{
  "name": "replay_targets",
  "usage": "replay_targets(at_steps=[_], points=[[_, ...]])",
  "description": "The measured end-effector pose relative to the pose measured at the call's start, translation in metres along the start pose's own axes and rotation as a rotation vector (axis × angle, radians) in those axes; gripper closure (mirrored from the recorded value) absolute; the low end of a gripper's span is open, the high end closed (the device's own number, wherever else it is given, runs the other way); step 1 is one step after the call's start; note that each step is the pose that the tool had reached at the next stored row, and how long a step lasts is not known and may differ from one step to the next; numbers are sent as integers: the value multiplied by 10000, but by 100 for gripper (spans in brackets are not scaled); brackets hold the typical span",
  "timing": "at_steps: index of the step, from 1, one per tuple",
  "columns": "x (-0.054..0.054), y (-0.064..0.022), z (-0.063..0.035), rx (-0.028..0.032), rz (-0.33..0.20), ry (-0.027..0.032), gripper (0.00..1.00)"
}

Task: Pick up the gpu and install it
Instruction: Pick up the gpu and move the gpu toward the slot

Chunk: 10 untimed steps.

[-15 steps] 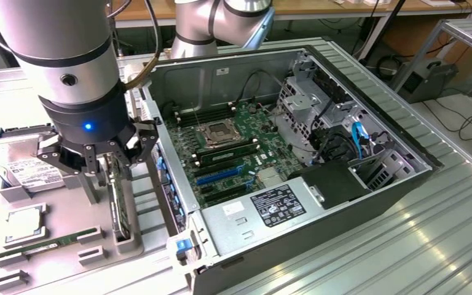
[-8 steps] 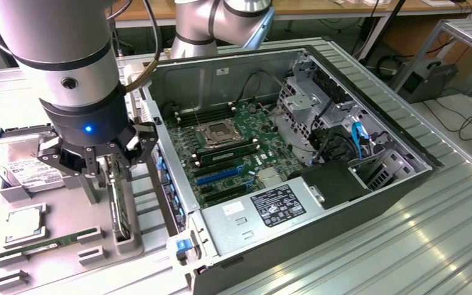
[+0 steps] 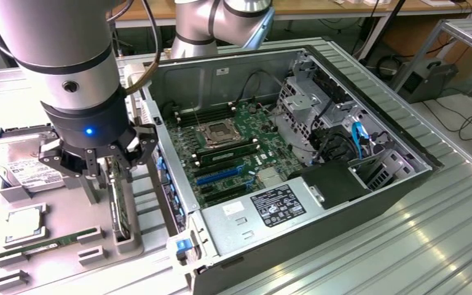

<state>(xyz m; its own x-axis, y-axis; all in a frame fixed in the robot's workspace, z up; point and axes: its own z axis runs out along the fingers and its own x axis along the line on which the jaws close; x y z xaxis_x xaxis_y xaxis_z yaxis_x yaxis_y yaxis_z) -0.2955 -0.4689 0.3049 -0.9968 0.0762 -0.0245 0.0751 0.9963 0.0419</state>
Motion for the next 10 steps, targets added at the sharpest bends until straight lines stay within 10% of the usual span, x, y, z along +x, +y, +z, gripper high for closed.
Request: replay_targets(at_steps=[10], points=[[1,-3,34,-1,0,0,58]])
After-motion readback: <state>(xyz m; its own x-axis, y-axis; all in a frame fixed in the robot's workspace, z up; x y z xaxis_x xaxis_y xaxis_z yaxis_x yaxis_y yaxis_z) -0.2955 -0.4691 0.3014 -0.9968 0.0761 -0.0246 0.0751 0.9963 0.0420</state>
